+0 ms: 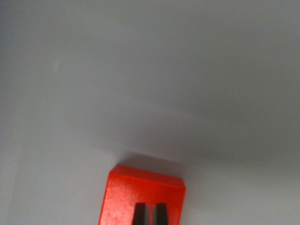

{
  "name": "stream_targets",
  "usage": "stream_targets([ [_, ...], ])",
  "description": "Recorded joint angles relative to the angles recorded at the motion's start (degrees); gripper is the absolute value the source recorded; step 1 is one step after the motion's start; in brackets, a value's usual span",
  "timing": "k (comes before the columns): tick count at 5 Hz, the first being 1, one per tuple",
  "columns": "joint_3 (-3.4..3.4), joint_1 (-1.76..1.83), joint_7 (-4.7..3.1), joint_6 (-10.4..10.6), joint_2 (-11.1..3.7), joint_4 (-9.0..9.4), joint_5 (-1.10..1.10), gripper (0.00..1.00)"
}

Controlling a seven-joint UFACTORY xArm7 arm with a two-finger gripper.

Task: Reach red block

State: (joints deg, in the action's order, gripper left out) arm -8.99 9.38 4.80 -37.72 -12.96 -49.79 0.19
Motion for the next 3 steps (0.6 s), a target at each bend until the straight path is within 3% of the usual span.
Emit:
stream_targets([
  [3,-0.16,0.16,0.11,0.95,-0.21,0.73,-0.02,0.0],
])
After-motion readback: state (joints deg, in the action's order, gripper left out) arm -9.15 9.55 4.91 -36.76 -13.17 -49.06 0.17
